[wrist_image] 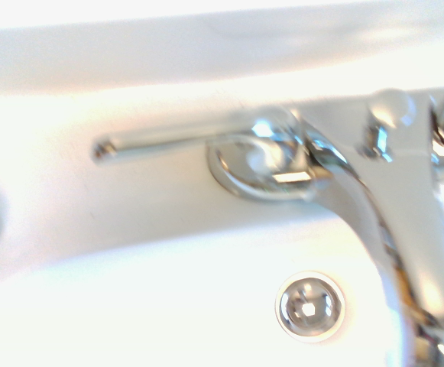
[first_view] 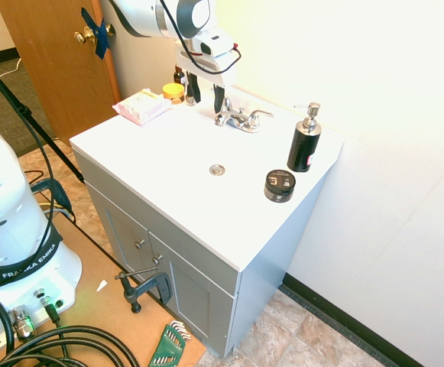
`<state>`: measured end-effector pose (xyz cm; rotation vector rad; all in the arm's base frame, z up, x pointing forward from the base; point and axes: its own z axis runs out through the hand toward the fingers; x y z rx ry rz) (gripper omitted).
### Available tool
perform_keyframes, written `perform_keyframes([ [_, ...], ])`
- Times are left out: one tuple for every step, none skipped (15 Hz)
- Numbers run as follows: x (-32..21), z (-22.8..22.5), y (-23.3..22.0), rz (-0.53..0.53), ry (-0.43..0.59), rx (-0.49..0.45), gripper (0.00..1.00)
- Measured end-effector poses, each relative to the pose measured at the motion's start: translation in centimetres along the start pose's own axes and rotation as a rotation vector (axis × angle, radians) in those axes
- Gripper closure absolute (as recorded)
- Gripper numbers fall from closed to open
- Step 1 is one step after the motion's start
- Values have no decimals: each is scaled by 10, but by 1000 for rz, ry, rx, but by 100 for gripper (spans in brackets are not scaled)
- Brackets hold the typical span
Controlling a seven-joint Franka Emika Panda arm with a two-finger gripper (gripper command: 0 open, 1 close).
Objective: Turn off the hot water
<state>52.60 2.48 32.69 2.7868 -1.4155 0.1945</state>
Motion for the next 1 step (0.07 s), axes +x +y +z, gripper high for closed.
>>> perform_keyframes([
  [8,-9,19,-6,-28,2,0],
])
